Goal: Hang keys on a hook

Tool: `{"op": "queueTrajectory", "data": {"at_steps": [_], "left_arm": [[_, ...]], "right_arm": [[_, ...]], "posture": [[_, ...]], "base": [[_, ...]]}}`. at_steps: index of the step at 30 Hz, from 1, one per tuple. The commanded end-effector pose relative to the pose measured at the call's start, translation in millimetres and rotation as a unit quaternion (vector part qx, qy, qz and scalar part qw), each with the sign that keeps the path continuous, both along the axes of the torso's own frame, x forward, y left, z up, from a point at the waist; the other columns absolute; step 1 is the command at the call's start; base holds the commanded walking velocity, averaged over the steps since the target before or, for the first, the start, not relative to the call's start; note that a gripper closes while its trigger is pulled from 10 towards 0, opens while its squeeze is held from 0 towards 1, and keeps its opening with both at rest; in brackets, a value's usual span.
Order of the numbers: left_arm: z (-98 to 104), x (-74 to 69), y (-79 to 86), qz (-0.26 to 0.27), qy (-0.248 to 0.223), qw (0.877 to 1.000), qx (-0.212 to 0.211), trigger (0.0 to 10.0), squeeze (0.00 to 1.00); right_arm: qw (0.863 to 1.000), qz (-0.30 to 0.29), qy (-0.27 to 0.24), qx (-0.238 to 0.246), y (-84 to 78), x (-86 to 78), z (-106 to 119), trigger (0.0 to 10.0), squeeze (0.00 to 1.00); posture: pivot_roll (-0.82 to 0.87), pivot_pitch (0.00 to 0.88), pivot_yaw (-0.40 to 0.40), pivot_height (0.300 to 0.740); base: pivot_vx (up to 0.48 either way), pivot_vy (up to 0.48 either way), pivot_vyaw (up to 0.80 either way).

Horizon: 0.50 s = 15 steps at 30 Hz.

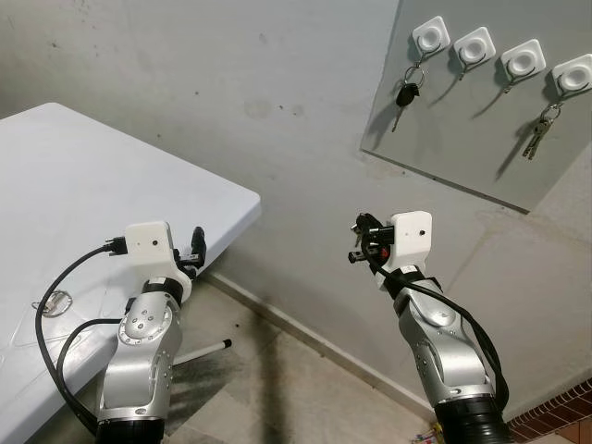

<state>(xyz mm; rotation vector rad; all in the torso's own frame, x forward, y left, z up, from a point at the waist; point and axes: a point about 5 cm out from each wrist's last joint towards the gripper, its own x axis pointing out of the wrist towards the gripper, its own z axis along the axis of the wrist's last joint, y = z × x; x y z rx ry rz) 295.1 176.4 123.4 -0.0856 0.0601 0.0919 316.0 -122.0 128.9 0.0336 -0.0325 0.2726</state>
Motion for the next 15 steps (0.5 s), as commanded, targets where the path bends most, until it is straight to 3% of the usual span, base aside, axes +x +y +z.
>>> {"op": "queueTrajectory", "data": {"at_steps": [1, 15], "left_arm": [[4.4, 1.9, 0.4, 0.000, -0.008, 1.000, -0.001, 10.0, 0.00], [5.3, 2.6, -0.7, -0.003, -0.010, 1.000, 0.001, 10.0, 0.00]], "right_arm": [[1.000, -0.002, -0.008, 0.000, -1.6, 1.9, 5.7, 10.0, 0.00], [1.000, 0.000, -0.009, 0.000, -0.7, 2.0, 5.6, 10.0, 0.00]], "posture": [[-0.08, 0.000, -0.039, 0.740], [-0.09, 0.000, -0.037, 0.740]], "base": [[0.266, 0.000, -0.56], [0.287, 0.000, -0.56]]}}
